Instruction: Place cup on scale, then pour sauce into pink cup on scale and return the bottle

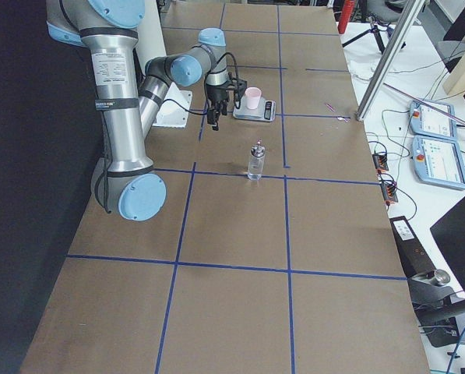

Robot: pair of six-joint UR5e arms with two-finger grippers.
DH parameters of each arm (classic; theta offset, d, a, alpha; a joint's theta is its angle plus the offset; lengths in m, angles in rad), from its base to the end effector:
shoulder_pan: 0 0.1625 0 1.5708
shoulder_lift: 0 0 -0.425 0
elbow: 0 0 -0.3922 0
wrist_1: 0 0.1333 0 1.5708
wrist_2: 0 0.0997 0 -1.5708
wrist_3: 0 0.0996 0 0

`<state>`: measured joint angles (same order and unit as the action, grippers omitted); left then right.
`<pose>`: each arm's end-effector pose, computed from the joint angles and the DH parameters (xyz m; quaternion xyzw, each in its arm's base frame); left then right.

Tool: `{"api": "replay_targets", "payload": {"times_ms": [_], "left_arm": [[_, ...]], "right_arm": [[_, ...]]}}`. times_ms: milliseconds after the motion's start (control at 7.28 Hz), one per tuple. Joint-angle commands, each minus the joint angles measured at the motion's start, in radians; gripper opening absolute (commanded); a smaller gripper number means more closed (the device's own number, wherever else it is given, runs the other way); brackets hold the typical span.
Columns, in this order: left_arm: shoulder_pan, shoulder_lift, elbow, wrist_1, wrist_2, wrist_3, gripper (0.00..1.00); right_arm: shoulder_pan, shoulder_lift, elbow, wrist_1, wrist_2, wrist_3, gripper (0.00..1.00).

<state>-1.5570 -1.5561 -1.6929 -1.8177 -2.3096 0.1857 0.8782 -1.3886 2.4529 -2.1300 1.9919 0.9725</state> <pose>-0.0593 -0.5036 0.5799 0.1942 0.3400 0.1547 0.9070 -0.1832 -0.3658 0.2688 0.0148 -0.3169 0.0804 0.9449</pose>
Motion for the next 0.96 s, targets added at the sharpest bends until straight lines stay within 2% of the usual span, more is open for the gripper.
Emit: {"api": "replay_targets", "payload": {"times_ms": [0,275,687,825], "left_arm": [[0.0,-0.001,-0.002,0.0,-0.001,0.0,1.0],[0.0,0.002,-0.002,0.0,-0.013,0.001,1.0],[0.0,0.011,-0.002,0.006,-0.013,0.003,1.0],[0.0,0.013,0.001,0.008,-0.013,0.003,1.0]], "right_arm": [[0.256,-0.001,-0.099,-0.041,0.08,-0.389,1.0],[0.471,-0.019,-0.255,-0.025,0.212,-0.724,1.0],[0.649,-0.041,-0.444,-0.024,0.248,-1.192,1.0],[0.688,-0.065,-0.486,-0.016,0.308,-1.231,1.0]]}}
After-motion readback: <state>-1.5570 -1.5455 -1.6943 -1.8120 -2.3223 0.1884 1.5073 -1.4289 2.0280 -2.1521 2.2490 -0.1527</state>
